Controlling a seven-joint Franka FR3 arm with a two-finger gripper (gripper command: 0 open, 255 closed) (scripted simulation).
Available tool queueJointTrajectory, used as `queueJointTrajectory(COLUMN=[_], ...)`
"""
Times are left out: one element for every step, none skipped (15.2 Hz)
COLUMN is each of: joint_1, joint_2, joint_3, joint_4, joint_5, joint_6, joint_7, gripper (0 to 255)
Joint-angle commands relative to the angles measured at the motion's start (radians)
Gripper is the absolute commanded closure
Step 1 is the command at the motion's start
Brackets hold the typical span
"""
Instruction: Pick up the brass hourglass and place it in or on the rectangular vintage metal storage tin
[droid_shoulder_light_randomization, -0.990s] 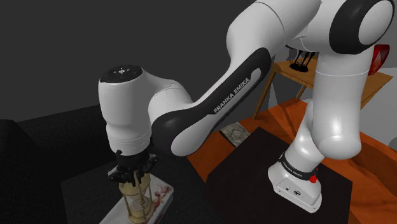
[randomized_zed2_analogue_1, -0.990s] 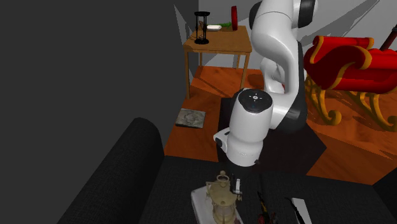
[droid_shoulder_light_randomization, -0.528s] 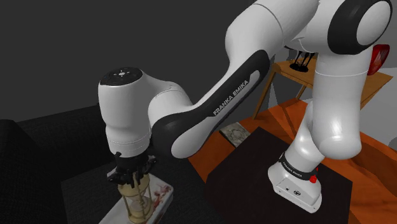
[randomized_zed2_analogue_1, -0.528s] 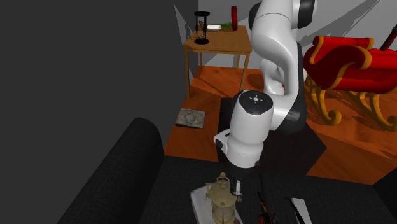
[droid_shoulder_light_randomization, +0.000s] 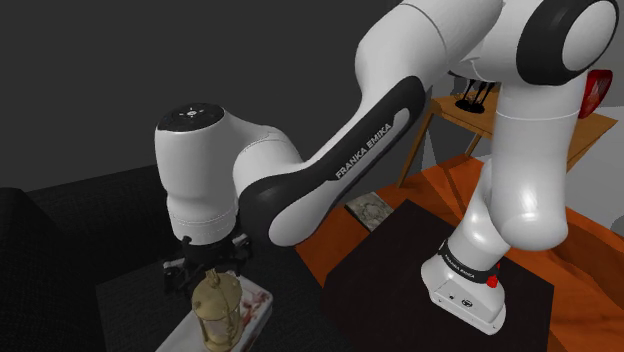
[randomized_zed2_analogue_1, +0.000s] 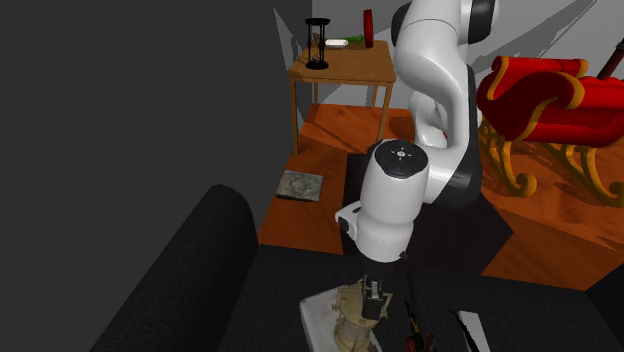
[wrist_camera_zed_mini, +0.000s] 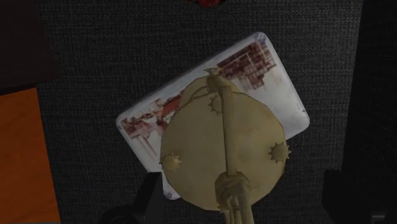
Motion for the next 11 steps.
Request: queueJointTrajectory(joint_1=[-0.013, -0.021, -0.027, -0.026, -0.026, -0.026, -0.026, -0.026, -0.026, -0.026, -0.026], joint_2=[-0.034, -0.055, -0.071, -0.071, -0.071, -0.071, -0.071, -0.071, -0.071, -0.071, -0.071], joint_3=[0.015, 0.023, 0.029, 0.029, 0.029, 0.029, 0.029, 0.029, 0.029, 0.029, 0.029], joint_4=[0.010, 0.019, 0.028, 0.028, 0.027, 0.028, 0.028, 0.028, 0.028, 0.028, 0.028], joint_5=[0.028, 0.045, 0.058, 0.058, 0.059, 0.059, 0.058, 0.058, 0.058, 0.058, 0.058], joint_6=[-0.041, -0.067, -0.088, -0.088, -0.088, -0.088, -0.088, -0.088, -0.088, -0.088, -0.088], joint_7=[-0.018, -0.029, -0.037, -0.038, -0.038, -0.038, -0.038, -0.038, -0.038, -0.038, -0.038], gripper=[0, 0, 0, 0, 0, 0, 0, 0, 0, 0, 0])
